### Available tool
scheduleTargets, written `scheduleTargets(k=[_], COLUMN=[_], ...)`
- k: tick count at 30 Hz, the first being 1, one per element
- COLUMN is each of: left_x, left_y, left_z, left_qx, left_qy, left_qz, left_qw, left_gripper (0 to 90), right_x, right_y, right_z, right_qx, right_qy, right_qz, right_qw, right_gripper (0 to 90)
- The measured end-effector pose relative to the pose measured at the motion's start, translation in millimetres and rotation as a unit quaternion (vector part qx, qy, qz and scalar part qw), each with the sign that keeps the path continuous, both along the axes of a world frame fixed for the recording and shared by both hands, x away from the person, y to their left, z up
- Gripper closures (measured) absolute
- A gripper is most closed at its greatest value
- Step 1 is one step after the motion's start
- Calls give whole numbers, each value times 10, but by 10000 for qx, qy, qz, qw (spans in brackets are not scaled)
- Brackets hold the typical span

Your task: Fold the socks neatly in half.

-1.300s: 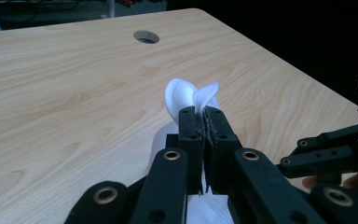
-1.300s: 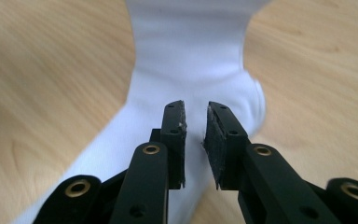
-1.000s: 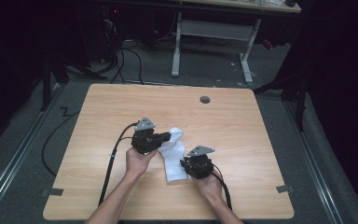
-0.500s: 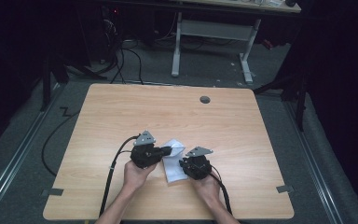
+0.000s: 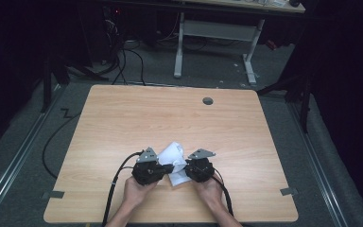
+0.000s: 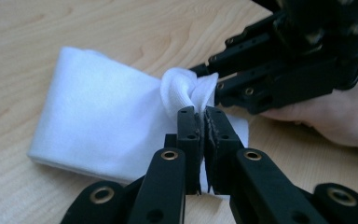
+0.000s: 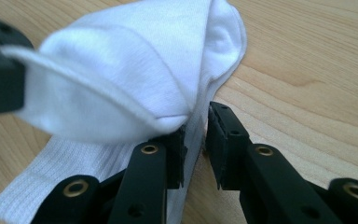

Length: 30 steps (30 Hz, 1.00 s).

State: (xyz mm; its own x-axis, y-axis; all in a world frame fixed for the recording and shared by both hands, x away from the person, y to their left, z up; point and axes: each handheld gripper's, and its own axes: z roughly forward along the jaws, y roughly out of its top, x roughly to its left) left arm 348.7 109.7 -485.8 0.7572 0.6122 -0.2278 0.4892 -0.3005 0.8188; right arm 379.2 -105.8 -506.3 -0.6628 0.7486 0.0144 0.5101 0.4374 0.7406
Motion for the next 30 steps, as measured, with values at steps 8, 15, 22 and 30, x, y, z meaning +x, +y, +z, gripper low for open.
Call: scheduleTargets(k=[8, 15, 22, 30], left_x=[49, 171, 381, 364], left_y=[-58, -17, 72, 79], left_z=[-185, -184, -163, -102], left_qx=[299, 474, 573, 622], left_qy=[195, 108, 102, 11], left_qz=[102, 265, 490, 486], left_qw=[9993, 9985, 9971, 9969], left_gripper=[846, 847, 850, 854], right_x=[-2, 33, 107, 132], right_y=[3, 64, 154, 160], right_z=[2, 11, 9, 1], right_qx=[-17, -110, -91, -19], right_qy=[-2, -43, -52, -29], right_qz=[-6, -77, -185, -217], right_qw=[10000, 9999, 9998, 9998], right_gripper=[762, 763, 753, 745])
